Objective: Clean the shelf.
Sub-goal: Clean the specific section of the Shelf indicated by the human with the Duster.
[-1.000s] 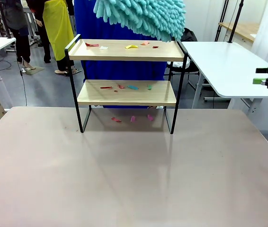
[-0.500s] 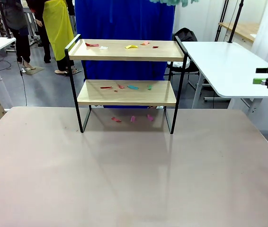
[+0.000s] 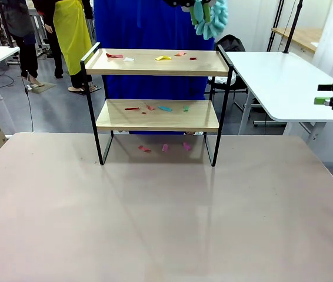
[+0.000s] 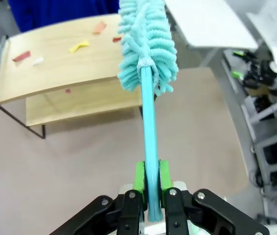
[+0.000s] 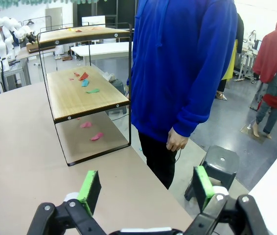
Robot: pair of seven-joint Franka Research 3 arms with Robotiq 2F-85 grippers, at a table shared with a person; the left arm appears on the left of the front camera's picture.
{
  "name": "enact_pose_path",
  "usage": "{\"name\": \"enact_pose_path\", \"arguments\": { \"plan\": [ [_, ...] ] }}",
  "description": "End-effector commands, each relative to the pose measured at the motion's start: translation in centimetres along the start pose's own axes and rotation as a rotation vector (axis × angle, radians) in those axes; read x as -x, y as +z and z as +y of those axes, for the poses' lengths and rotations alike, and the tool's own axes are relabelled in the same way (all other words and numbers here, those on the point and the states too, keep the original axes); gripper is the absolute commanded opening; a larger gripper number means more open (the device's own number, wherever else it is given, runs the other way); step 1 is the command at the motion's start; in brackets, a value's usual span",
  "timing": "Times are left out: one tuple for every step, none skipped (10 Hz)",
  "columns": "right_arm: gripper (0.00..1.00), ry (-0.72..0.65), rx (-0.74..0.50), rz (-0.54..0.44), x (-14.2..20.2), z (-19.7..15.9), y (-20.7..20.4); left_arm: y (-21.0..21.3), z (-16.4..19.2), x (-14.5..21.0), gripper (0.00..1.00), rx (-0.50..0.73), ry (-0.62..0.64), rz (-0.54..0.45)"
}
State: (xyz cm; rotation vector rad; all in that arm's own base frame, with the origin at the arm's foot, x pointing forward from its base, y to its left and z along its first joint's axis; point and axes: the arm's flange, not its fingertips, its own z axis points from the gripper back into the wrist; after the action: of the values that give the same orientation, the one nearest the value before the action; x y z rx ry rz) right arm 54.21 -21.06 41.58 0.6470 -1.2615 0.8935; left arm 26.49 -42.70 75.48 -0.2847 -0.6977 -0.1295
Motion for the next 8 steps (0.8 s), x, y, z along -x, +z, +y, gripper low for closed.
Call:
{"name": "enact_pose_path", "arguments": {
  "plan": [
    [1.00,0.002,0.002,-0.003,-0.2,0.1,-0.1,-1.4,-2.7,-0.5,0.14,-0.070,0.075,-0.096],
    [1.00,0.002,0.002,-0.003,-0.2,0.1,-0.1,-2.5,-3.2,-0.1,0.14,-0.083,0.089,-0.129],
    [1.00,0.002,0.002,-0.003,-0.2,0.1,-0.1,-3.4,-3.5,0.1,0.14,-0.081,0.097,-0.152],
    [1.00,0.002,0.002,-0.003,-0.2,0.1,-0.1,-4.3,-3.8,0.4,0.14,-0.087,0.100,-0.159],
    [1.00,0.002,0.002,-0.003,-0.2,0.1,-0.1,-5.3,-3.8,0.7,0.14,-0.096,0.100,-0.160],
    [1.00,0.002,0.002,-0.003,-0.2,0.1,-0.1,-6.3,-3.8,1.0,0.14,-0.089,0.098,-0.150],
    [1.00,0.002,0.002,-0.003,-0.2,0.1,-0.1,-7.3,-3.9,1.3,0.14,-0.081,0.100,-0.129],
    [1.00,0.002,0.002,-0.003,-0.2,0.1,-0.1,-8.4,-4.0,1.6,0.14,-0.078,0.098,-0.106]
  ]
}}
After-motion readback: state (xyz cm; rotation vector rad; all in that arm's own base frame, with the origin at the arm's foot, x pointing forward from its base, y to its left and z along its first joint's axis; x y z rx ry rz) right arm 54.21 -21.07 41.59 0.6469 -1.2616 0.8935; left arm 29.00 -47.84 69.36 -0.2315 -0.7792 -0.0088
